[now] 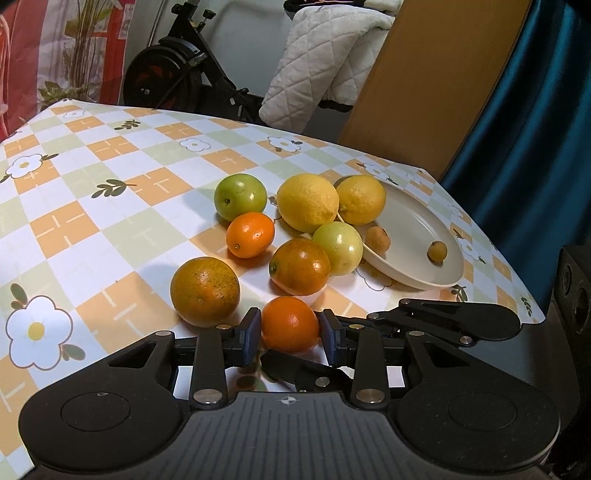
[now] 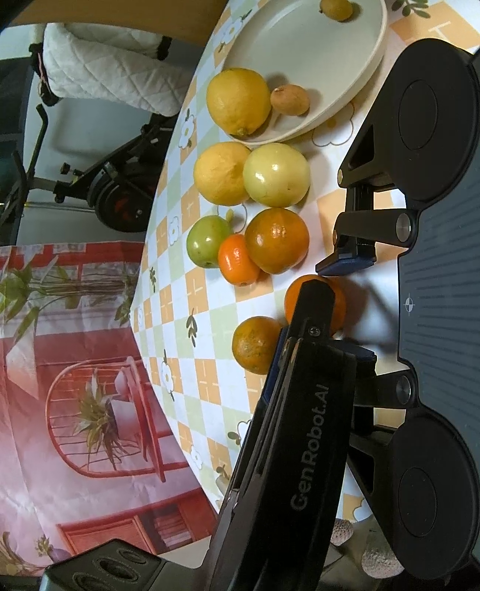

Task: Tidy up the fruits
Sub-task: 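Carry the tangerine with the left tool onto the plate and open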

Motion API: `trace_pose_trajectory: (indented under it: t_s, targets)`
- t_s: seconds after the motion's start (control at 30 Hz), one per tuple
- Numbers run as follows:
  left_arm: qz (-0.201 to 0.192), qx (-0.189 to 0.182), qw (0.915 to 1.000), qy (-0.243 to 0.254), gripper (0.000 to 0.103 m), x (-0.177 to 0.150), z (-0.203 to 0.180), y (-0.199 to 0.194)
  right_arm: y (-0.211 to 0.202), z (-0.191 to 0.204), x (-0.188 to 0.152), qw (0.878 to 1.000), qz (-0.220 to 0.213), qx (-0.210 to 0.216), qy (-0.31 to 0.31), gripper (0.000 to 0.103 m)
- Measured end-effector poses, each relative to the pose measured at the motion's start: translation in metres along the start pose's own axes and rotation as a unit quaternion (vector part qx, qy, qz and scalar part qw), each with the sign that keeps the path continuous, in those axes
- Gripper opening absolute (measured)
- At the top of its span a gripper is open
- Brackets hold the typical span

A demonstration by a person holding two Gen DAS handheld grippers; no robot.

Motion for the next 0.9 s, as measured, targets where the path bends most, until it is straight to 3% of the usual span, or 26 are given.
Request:
trace_pose_trajectory:
  t_s: [0.37,0.9]
  targets:
    - [-0.007,-0.006,0.9999,0.012,0.037,0.000,-0.008,-0.004,-0.009,-0.004,-0.002,1.000,-0.012,0.000,0.013,0.035]
    - [-0.020,-0.033,0.9966,0.073,0.036,0.037,-0.057,0.005,-0.044,-0.051,-0.001,0.992,-0.077,-0.042,0.085,0.035]
Point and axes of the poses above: each gripper's, at about its wrist camera, not at the fingertips, and y roughly the way its jaws point, z to its left, x to its top, the point moved 3 cm from there along y, roughly the way its jaws point, and after that the axes turned 11 degrees about z, right-handed, at the moved point
